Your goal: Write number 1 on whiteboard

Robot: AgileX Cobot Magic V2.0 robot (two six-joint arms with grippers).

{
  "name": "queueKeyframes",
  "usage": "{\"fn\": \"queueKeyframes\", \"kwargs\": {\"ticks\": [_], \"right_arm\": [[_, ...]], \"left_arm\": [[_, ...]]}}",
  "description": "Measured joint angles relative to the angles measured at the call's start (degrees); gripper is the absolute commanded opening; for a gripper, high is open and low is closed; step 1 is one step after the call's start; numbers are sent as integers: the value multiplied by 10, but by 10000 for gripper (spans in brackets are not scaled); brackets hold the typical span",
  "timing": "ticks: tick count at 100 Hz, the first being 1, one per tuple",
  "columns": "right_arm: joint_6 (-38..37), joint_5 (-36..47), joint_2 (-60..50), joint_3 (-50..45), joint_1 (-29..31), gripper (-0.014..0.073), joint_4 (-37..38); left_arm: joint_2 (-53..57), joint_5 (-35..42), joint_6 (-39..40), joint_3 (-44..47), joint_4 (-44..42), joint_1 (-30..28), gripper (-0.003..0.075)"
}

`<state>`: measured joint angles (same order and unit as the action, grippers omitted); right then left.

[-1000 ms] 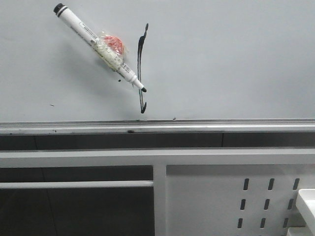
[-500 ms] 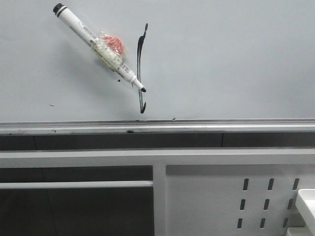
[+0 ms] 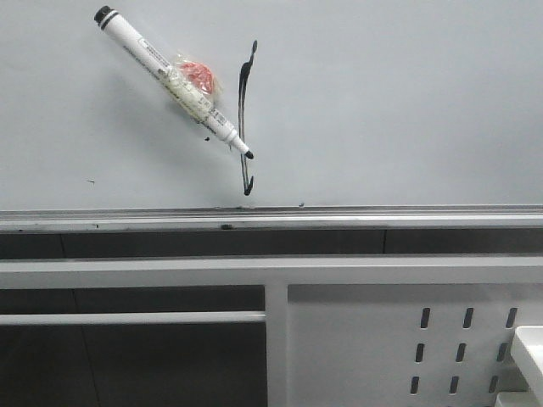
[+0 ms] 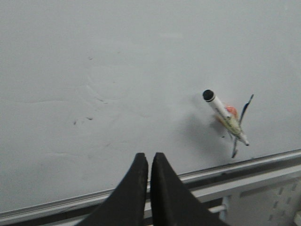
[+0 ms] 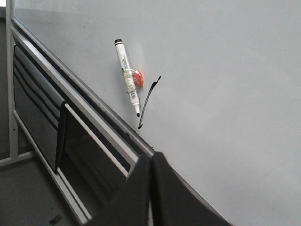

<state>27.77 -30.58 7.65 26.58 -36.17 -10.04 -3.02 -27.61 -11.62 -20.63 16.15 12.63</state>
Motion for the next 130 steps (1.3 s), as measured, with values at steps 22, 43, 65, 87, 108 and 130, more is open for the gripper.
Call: {"fn": "queueKeyframes", "kwargs": {"ticks": [22,43,65,87,108,130], "right_arm": [[0,0,0,0,0,-50,0],[0,-1,0,0,0,-50,0],[0,-2,0,0,0,-50,0],[0,-3,0,0,0,-50,0],[0,-3,0,0,0,-50,0],[0,-6,0,0,0,-50,0]], "left_arm": [[33,121,0,137,-28,-43,-20],[33,164,32,209,-73,-50,-20],[33,133,116,209,-93,-51,-20],[33,79,119,208,-94,-51,-20],[33,79,119,208,-94,-51,-20],[33,79,120,208,-94,-51,-20]]}}
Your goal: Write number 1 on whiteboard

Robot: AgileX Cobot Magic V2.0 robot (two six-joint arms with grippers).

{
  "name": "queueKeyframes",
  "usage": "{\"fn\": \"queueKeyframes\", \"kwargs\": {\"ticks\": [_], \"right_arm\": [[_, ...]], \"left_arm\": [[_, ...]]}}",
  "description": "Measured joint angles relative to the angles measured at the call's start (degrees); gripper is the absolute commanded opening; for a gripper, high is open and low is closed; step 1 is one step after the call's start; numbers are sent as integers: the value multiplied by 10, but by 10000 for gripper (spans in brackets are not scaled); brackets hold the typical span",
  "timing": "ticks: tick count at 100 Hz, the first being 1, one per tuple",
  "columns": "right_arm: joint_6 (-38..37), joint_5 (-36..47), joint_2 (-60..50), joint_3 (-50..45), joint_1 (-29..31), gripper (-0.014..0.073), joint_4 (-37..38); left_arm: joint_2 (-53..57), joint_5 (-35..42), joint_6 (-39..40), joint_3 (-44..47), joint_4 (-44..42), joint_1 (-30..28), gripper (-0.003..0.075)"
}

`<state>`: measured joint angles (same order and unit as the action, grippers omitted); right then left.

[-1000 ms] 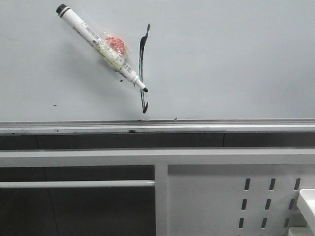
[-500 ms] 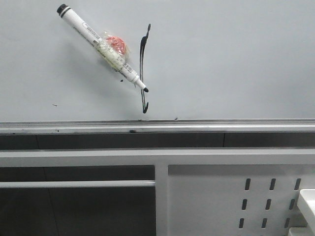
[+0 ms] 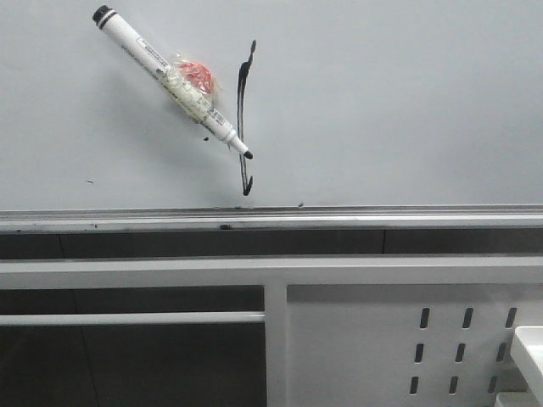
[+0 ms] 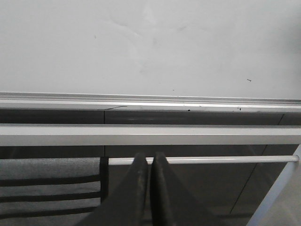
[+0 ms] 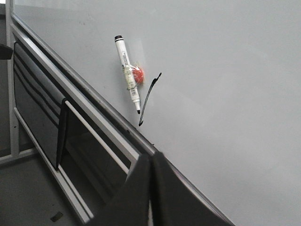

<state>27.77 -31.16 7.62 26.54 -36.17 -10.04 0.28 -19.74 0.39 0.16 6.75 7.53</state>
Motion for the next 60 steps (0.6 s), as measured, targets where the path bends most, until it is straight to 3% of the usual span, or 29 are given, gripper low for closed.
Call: {"fn": "queueKeyframes", "kwargs": {"ticks": [38,50,60], "right_arm": [[-7,-3,0,-4,1,-50,22],[-105,33,-8,-42,32,-50,91],[-212,110,-23,-105,74,-50,159]], "left_arm": [[0,0,0,0,0,0,-20],[0,0,0,0,0,0,-20],[0,0,0,0,0,0,-20]]}}
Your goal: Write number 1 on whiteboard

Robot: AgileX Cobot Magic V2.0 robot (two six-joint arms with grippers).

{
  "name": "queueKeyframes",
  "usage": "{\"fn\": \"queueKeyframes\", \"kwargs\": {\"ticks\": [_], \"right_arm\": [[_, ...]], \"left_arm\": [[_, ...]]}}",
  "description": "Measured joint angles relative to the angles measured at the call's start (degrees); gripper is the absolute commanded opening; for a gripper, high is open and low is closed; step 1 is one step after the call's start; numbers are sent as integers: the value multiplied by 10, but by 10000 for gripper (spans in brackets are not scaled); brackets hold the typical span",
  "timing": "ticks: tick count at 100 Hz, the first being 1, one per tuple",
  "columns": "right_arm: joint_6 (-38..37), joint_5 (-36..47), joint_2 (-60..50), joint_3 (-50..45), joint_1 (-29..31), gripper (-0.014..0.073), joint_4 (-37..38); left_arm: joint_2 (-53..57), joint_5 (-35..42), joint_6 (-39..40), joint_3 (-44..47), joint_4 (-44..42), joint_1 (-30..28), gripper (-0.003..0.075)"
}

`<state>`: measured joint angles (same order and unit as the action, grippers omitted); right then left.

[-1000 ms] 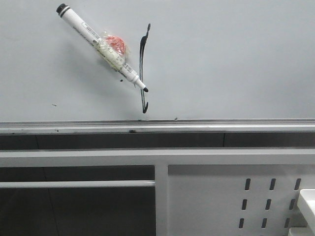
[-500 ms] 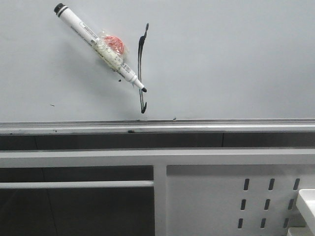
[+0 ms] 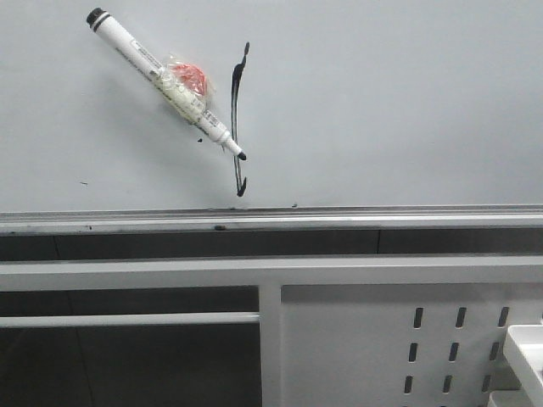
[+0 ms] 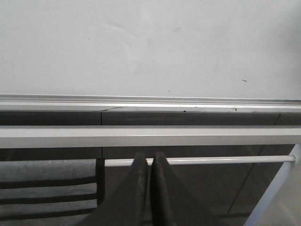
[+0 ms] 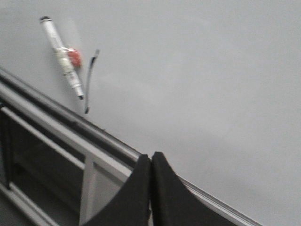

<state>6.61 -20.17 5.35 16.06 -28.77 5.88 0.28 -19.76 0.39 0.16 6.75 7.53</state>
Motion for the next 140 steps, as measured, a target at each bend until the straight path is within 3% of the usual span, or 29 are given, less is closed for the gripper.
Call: {"fn": "queueKeyframes", "kwargs": {"ticks": [21,39,56,140], "right_arm": [[-113,152,-17,-159,108,-50,40],[-138,110,-22,-165,132,-50,44],[-140,16,-54,-165,132,-50,43],[-141,12,-57,-165,132,-50,41]], "left_arm": [[0,-1,0,0,0,0,-20],[0,-1,0,0,-1,0,-20],[0,-1,0,0,-1,0,-20],[0,-2,0,0,-1,0,-20]]}}
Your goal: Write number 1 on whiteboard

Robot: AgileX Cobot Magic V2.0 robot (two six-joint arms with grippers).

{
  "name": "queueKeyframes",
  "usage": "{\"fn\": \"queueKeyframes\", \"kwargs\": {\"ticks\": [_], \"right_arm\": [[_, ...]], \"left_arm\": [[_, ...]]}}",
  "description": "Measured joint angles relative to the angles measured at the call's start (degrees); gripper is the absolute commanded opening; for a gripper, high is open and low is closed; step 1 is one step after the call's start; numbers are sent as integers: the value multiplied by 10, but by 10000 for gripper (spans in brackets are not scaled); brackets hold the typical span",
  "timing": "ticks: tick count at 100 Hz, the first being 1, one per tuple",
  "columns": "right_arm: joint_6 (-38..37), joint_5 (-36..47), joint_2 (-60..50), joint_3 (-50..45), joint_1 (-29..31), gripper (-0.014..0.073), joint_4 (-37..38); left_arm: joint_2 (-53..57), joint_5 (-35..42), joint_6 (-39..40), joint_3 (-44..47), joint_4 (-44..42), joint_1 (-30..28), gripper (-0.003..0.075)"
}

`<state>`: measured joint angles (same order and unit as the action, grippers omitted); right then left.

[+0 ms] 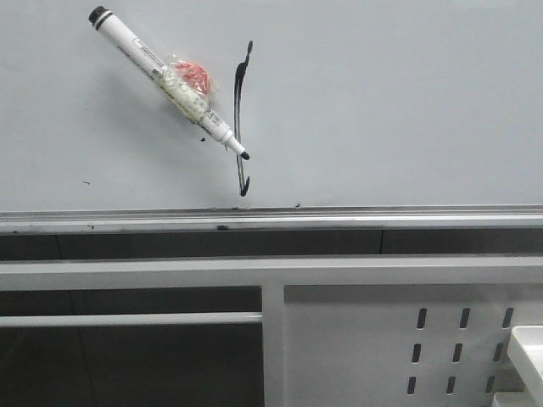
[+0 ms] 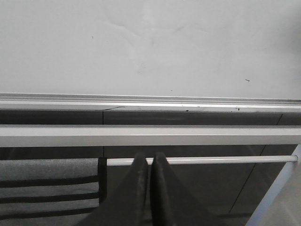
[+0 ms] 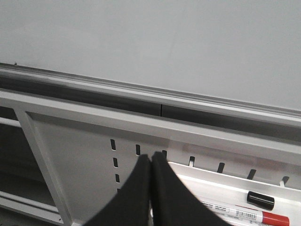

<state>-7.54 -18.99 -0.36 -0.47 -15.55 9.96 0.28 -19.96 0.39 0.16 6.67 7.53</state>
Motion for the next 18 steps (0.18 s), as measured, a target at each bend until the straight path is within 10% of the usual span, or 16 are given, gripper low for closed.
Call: {"fn": "queueKeyframes", "kwargs": {"ticks": [18], "right_arm": [[-1,0,0,0,0,-50,0]], "left_arm": [[0,0,0,0,0,0,-20]]}}
